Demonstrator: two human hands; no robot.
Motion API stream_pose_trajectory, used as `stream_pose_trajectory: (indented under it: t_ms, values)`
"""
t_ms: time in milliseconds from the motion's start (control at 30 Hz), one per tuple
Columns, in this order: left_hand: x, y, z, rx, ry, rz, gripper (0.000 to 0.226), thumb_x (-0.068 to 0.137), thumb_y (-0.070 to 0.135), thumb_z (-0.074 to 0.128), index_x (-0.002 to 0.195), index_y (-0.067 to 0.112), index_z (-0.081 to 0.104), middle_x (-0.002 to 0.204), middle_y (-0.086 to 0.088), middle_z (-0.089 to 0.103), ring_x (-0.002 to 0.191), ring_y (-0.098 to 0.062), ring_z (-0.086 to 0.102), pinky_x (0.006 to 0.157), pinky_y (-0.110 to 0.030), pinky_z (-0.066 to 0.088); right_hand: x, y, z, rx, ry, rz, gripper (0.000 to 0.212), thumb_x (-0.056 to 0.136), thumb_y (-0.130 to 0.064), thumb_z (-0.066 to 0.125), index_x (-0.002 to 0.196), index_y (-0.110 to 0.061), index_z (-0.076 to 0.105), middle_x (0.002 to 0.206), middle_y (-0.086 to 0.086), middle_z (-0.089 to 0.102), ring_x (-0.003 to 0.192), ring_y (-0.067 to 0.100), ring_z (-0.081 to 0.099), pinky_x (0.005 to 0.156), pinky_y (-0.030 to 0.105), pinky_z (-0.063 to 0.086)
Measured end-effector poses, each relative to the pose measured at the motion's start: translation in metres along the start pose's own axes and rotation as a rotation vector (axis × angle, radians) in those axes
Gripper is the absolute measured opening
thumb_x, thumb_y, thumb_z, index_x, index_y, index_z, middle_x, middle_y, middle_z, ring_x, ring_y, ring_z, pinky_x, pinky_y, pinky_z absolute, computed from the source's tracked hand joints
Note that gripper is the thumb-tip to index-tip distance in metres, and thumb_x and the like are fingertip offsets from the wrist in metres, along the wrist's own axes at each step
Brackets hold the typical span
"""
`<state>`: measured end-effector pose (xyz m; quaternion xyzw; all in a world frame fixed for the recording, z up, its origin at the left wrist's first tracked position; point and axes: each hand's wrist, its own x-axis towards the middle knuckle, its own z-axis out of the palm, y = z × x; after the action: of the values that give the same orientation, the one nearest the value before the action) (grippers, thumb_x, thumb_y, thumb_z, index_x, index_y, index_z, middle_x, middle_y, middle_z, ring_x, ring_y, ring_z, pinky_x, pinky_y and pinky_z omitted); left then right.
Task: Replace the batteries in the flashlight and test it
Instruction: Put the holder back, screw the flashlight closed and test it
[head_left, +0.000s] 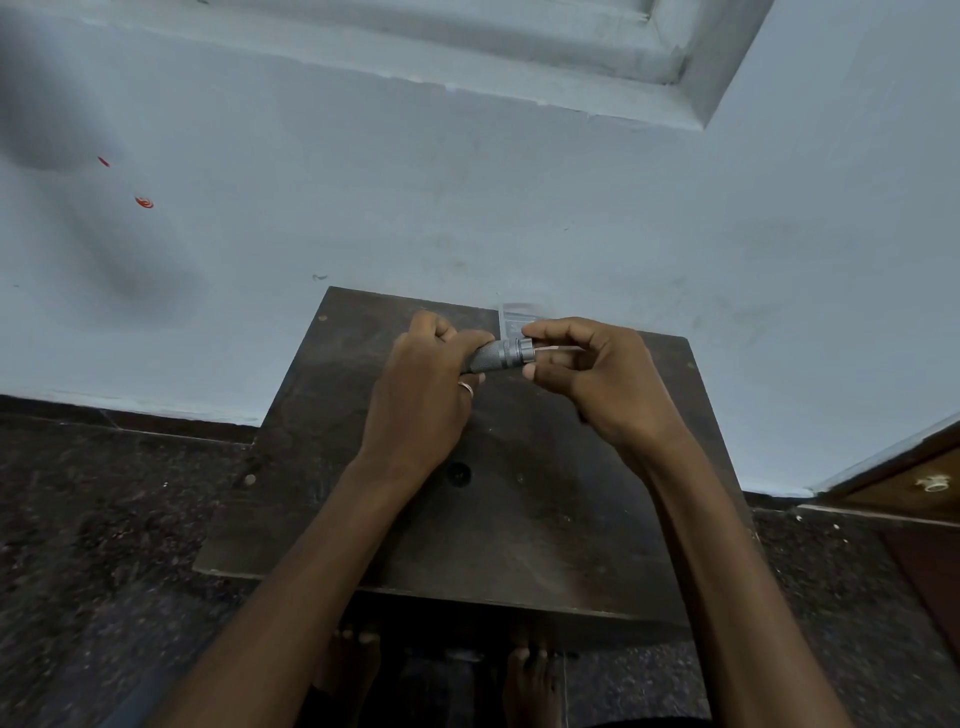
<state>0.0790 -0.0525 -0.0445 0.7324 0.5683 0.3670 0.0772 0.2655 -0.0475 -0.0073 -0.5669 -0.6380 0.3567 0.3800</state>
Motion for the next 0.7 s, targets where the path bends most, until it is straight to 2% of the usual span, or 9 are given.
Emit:
stream_pose_trajectory:
  t_ms: [133, 233, 300, 333, 400, 467, 567, 700]
  values:
    - [0.0, -0.001, 0.0, 0.012, -0.001, 0.008, 0.042, 0.083, 0.011, 0.071, 0.121, 0.028, 0.064, 0.103, -0.001, 0.049, 0.09, -0.019, 0.053, 0.069, -0.04, 0.054, 0.001, 0.001, 0.0, -0.013, 0.0, 0.014, 0.031, 0.084, -0.007, 0.078, 0.113, -0.017, 0.076, 0.086, -0.005, 0.074, 0.05, -0.008, 0.058, 0.047, 0.005, 0.04]
    - [0.0, -0.002, 0.0, 0.025, -0.006, 0.013, 0.042, 0.084, 0.01, 0.071, 0.121, 0.028, 0.065, 0.103, -0.001, 0.049, 0.09, -0.019, 0.052, 0.069, -0.04, 0.054, 0.001, 0.002, -0.001, -0.009, -0.028, 0.038, 0.023, 0.086, -0.017, 0.079, 0.109, -0.018, 0.077, 0.084, -0.004, 0.074, 0.063, -0.002, 0.063, 0.049, 0.007, 0.041]
    - [0.0, -0.001, 0.001, 0.025, -0.008, 0.016, 0.042, 0.083, 0.01, 0.071, 0.121, 0.028, 0.065, 0.103, -0.001, 0.049, 0.09, -0.019, 0.052, 0.069, -0.04, 0.055, 0.002, 0.004, 0.0, 0.007, -0.045, 0.058, 0.014, 0.088, -0.023, 0.077, 0.101, -0.019, 0.077, 0.08, 0.001, 0.075, 0.074, 0.007, 0.068, 0.057, 0.012, 0.046]
    - [0.0, -0.001, 0.001, 0.027, -0.008, 0.018, 0.042, 0.083, 0.011, 0.071, 0.121, 0.027, 0.065, 0.104, -0.001, 0.049, 0.09, -0.019, 0.052, 0.069, -0.04, 0.055, 0.002, 0.005, 0.001, 0.004, -0.048, 0.062, 0.01, 0.089, -0.027, 0.075, 0.096, -0.019, 0.077, 0.078, 0.003, 0.075, 0.075, 0.011, 0.069, 0.062, 0.02, 0.052]
    - [0.0, -0.001, 0.001, 0.026, -0.01, 0.025, 0.041, 0.084, 0.011, 0.071, 0.121, 0.027, 0.064, 0.104, -0.002, 0.049, 0.091, -0.019, 0.051, 0.07, -0.04, 0.054, 0.002, 0.006, 0.002, -0.021, -0.048, 0.063, 0.018, 0.093, -0.034, 0.07, 0.088, -0.018, 0.077, 0.074, 0.004, 0.075, 0.076, 0.017, 0.073, 0.074, 0.035, 0.06]
    - [0.0, -0.001, 0.001, 0.02, -0.012, 0.028, 0.04, 0.084, 0.013, 0.07, 0.121, 0.028, 0.064, 0.105, -0.001, 0.049, 0.092, -0.019, 0.051, 0.071, -0.041, 0.054, 0.002, 0.005, 0.004, -0.051, -0.037, 0.068, 0.033, 0.094, -0.044, 0.066, 0.081, -0.015, 0.075, 0.072, 0.004, 0.075, 0.073, 0.017, 0.074, 0.078, 0.039, 0.061]
    - [0.0, -0.001, 0.001, 0.014, -0.016, 0.035, 0.041, 0.085, 0.013, 0.07, 0.122, 0.028, 0.064, 0.105, -0.001, 0.049, 0.093, -0.02, 0.051, 0.071, -0.041, 0.054, 0.001, 0.001, 0.006, -0.109, 0.007, 0.1, 0.054, 0.094, -0.053, 0.06, 0.075, -0.004, 0.073, 0.066, 0.003, 0.074, 0.061, 0.009, 0.072, 0.069, 0.031, 0.06]
    - [0.0, 0.0, 0.001, 0.013, -0.021, 0.041, 0.042, 0.084, 0.014, 0.071, 0.123, 0.027, 0.064, 0.105, 0.0, 0.048, 0.092, -0.019, 0.051, 0.07, -0.042, 0.054, 0.0, -0.003, 0.01, -0.13, 0.044, 0.125, 0.065, 0.097, -0.057, 0.052, 0.071, -0.002, 0.073, 0.061, 0.001, 0.072, 0.053, 0.008, 0.069, 0.059, 0.022, 0.051]
